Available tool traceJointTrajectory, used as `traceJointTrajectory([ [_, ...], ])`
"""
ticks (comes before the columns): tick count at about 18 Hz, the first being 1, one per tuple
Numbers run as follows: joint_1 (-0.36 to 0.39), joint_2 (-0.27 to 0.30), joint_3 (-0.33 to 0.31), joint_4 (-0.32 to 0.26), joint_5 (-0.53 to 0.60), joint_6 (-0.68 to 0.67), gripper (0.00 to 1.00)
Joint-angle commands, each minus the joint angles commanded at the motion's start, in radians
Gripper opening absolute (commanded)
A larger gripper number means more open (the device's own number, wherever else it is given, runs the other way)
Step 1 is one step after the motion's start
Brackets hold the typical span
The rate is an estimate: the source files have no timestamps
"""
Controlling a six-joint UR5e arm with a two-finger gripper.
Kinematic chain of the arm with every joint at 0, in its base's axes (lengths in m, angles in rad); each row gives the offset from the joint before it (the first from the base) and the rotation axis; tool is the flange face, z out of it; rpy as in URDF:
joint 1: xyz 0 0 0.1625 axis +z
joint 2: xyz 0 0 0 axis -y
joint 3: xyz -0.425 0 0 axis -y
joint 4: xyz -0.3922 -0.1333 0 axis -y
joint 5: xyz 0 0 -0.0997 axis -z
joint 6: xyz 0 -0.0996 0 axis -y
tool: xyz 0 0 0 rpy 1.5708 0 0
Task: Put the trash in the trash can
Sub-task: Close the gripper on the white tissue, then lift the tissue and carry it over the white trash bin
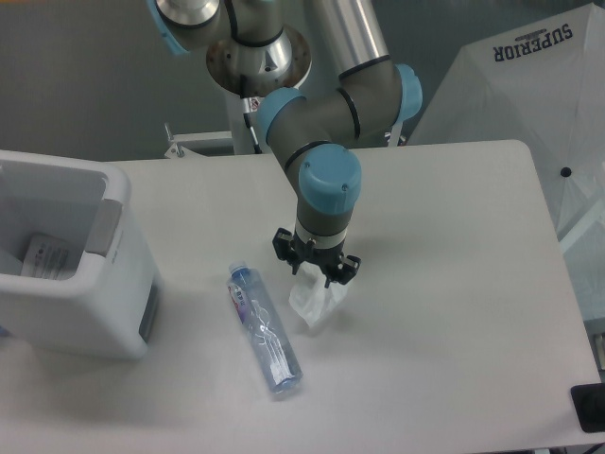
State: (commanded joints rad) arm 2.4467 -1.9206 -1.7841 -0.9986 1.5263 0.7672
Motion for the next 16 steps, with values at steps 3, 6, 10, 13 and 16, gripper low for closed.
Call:
traceJointTrajectory([
  [3, 0.0, -0.005, 0.04, 0.0, -0.005, -0.051, 0.0],
  [6, 0.005, 0.009, 0.057, 0.0, -0.009, -0.075, 0.0],
  [10, 0.009, 0.06, 0.109, -0.002, -0.084, -0.127, 0.0],
  [13, 0.003, 0.136, 0.158, -0.002, -0.164, -0.202, 0.0],
  [16, -0.006, 0.202, 0.21, -0.002, -0.215, -0.259, 0.0],
])
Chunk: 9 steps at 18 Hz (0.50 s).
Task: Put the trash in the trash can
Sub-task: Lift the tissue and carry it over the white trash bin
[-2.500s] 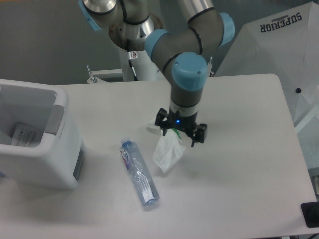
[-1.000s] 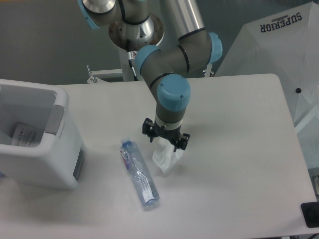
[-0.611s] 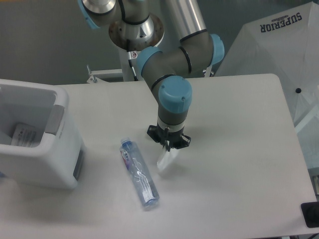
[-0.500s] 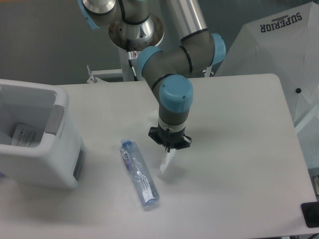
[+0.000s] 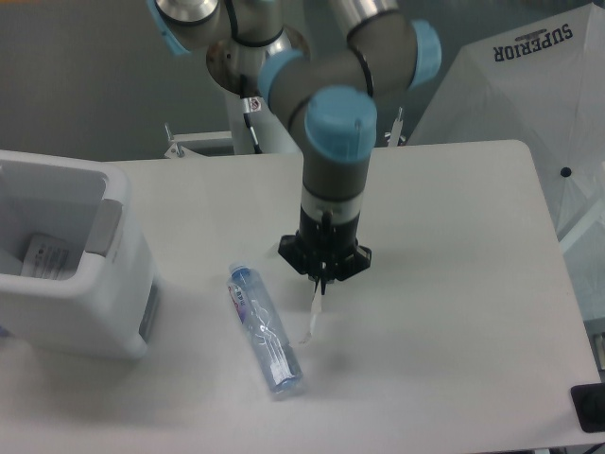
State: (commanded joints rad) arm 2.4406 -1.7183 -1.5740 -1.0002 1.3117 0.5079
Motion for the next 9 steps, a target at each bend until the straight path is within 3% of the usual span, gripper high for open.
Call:
traceJointTrajectory([
  [4, -0.049, 0.066, 0.054, 0.002, -0.074, -0.072, 0.0],
  [9, -0.13, 0.104, 0.126, 0.002, -0.141, -0.154, 0.0],
])
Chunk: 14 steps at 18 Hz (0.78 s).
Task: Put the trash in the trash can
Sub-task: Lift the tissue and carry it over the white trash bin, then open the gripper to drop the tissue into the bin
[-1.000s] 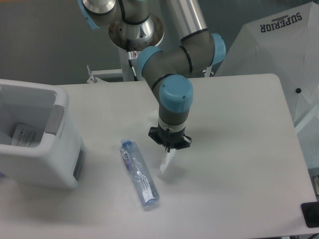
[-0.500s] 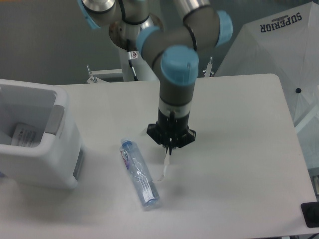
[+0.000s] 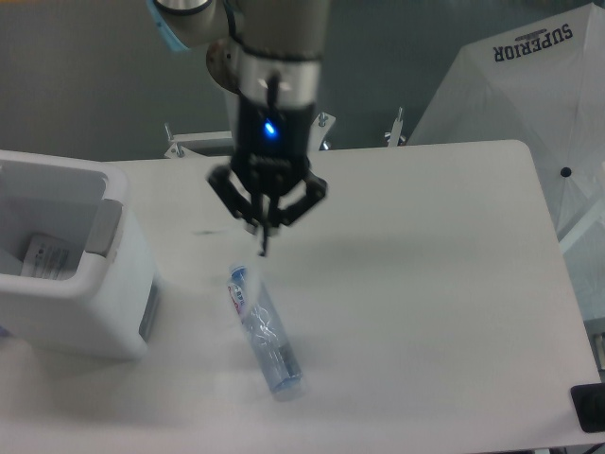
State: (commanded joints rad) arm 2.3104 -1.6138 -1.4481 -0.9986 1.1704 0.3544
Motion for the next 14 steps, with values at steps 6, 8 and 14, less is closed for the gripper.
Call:
traceJointTrajectory([
  [6, -0.137, 0.012, 0.006, 0.008, -0.002, -0.005, 0.0],
  [8, -0.17, 0.012, 0.005, 0.008, -0.002, -0.005, 0.0],
  [14, -0.252, -0.012, -0.008, 0.009, 0.0, 0.0, 0.0],
])
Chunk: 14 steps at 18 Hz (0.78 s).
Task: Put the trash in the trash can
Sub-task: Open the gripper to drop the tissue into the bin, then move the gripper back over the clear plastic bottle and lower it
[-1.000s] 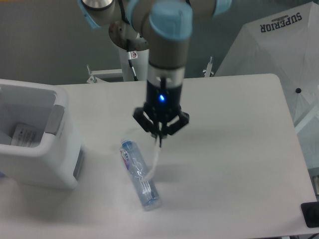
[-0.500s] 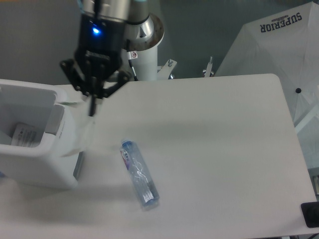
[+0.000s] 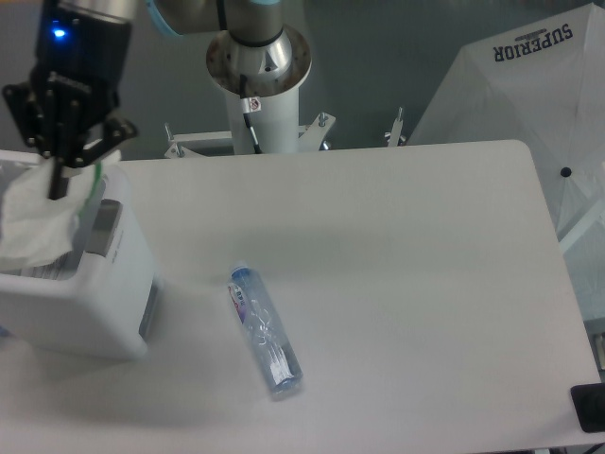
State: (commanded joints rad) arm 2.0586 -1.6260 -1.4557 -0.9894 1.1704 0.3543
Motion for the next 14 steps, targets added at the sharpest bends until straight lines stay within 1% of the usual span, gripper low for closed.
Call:
traceJointTrajectory([
  [3, -0.023, -0.003, -0.005, 0.002, 0.002, 0.011, 0.0],
  [6, -0.031, -0.002, -0.021, 0.002, 0.002, 0.011, 0.0],
  [7, -0.032, -0.003, -0.031, 0.003, 0.002, 0.017, 0.02],
  [9, -0.034, -0.002, -0.043, 0.003, 0.002, 0.079, 0.19],
  [11, -0.034, 0.006, -0.06, 0.003, 0.002, 0.142, 0.28],
  [13, -0.037, 0.015, -0.072, 0.005, 0.002, 0.155, 0.39],
  [14, -0.037, 0.018, -0.077, 0.003, 0.003, 0.155, 0.54],
])
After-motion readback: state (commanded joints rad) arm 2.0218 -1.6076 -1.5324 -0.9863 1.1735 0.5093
